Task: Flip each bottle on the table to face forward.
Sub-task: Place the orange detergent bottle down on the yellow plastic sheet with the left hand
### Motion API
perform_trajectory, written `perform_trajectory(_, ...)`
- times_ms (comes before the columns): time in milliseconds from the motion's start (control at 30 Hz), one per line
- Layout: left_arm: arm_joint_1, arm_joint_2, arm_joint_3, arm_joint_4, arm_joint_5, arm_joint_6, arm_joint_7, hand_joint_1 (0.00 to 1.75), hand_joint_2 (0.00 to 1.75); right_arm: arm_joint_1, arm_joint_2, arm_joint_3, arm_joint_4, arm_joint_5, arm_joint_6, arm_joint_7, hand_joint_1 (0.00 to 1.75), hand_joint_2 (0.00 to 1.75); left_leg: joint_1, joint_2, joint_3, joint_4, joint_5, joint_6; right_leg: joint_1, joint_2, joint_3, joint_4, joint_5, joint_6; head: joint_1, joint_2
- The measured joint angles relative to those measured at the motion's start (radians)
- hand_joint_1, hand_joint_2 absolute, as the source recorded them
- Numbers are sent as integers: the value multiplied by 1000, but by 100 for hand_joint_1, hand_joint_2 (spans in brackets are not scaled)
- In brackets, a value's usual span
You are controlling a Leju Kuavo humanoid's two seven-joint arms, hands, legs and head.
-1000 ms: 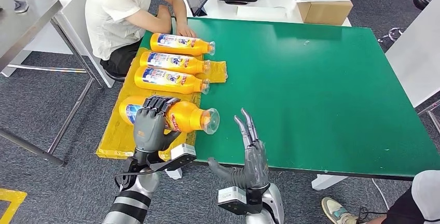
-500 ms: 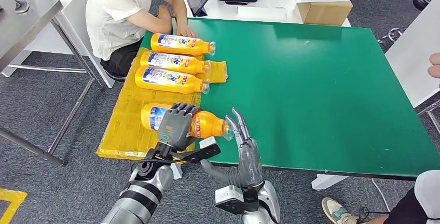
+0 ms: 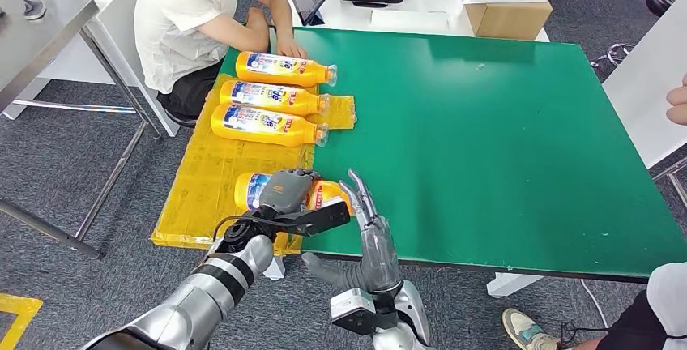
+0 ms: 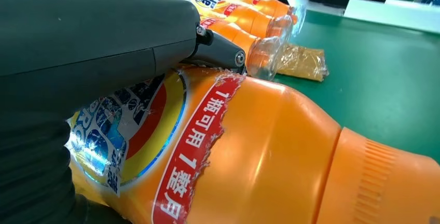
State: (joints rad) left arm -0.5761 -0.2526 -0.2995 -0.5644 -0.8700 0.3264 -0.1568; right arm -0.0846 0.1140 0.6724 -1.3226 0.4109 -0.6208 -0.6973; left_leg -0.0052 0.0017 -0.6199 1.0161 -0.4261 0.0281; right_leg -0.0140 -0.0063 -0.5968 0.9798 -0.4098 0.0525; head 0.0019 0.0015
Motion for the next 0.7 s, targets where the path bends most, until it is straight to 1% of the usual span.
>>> perform_trajectory(33,-7,1,-4,10,1,-2,2,143,175,-1,0,3,0,-1,0,0,0,175,0,0,0,0,0,0,0,0,0,0,0,0,0,0)
perform_trajectory(133,-21,2,-10,33,2,-3,5,62,175,-4,-2,9,0,-4,0,0,0,175,0,0,0,0,0,0,0,0,0,0,0,0,0,0)
perform_trajectory(167,-26,3,-11,40,3,-5,6,52,175,-5,-3,11,0,-5,0,0,0,175,0,0,0,0,0,0,0,0,0,0,0,0,0,0)
perform_trajectory(267,-38,5,-17,58,15,-30,7,48,175,-5,-5,16,0,-10,0,0,0,175,0,0,0,0,0,0,0,0,0,0,0,0,0,0)
perform_trajectory(300,-43,5,-19,63,22,-44,7,40,175,-5,-5,17,0,-12,0,0,0,175,0,0,0,0,0,0,0,0,0,0,0,0,0,0)
perform_trajectory(400,-56,7,-21,77,42,-89,5,9,175,-6,-7,22,1,-20,0,0,0,175,0,0,1,0,0,0,0,0,0,0,0,0,0,0)
perform_trajectory(433,-61,7,-22,83,47,-107,7,6,175,-8,-8,24,2,-23,0,0,0,175,0,0,1,0,0,0,0,0,0,0,0,0,0,0)
perform_trajectory(567,-77,8,-28,106,54,-167,24,5,175,-13,-9,33,7,-35,0,0,0,175,0,0,1,0,0,0,0,0,0,0,0,0,0,0)
perform_trajectory(700,-82,9,-29,118,57,-179,29,0,175,-16,-9,37,11,-36,0,0,0,175,0,0,1,0,0,0,0,0,0,0,0,0,0,0)
